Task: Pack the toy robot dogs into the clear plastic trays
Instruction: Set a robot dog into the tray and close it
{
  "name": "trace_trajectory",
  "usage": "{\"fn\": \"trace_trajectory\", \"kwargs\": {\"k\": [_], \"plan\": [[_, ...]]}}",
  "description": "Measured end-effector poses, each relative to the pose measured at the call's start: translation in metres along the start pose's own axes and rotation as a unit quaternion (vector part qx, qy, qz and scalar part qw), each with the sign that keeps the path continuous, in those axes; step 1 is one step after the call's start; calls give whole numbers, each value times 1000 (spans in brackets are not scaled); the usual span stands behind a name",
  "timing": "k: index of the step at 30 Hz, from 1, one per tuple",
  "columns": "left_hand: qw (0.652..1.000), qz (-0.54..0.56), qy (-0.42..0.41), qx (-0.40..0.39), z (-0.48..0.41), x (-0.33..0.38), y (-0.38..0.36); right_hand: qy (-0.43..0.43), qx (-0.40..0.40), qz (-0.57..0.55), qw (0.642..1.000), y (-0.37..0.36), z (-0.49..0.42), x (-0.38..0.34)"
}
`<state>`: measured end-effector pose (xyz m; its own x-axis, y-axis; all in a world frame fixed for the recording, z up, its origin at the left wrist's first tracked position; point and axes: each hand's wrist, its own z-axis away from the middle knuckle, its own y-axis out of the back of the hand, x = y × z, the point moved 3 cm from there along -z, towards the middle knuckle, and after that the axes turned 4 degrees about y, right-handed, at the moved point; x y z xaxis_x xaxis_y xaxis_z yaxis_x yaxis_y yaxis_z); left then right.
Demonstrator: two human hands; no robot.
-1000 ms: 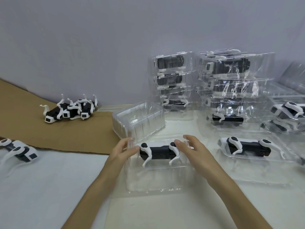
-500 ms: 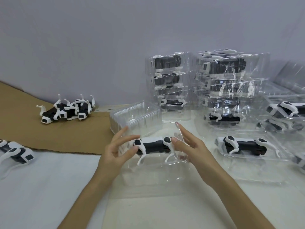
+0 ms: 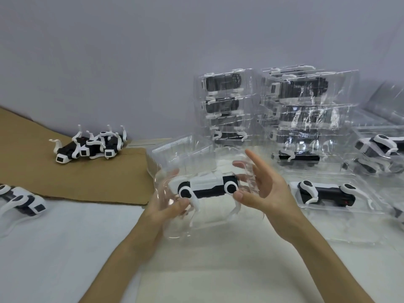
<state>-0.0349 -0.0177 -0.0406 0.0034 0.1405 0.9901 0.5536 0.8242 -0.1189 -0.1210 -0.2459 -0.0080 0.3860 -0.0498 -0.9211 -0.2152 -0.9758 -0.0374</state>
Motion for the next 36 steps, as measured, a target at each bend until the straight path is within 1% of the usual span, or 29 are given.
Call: {"fn": "trace_trajectory", "kwargs": {"k": [2,3,6,9,15,20,23,27,33,36], "plan": [[996,-50,-63,35,1,10,1,-4,-12,9,1000,-1,0,0],[993,-68,-84,38,2,13,2,-5,-16,8,1000,-2,1,0],[990,-86,-107,31,3,19,6,-7,-17,6,1000,-4,1,0],[990,-87,-104,37,3,18,9,-15,-9,5,1000,-4,1,2],[993,-91,-77,19,2,14,9,-5,7,10,1000,-3,1,3],[992,-84,-66,65,-1,17,10,-50,9,-2,999,-7,0,14],[993,-70,-45,83,-3,14,12,-61,13,12,998,-7,-1,17],[990,-101,-26,94,-6,11,13,-67,18,24,997,-5,0,15],[991,-99,-17,85,-10,7,11,-79,42,30,996,-8,-2,16],[991,-104,-19,77,-9,5,12,-73,29,62,995,-11,-3,15]]}}
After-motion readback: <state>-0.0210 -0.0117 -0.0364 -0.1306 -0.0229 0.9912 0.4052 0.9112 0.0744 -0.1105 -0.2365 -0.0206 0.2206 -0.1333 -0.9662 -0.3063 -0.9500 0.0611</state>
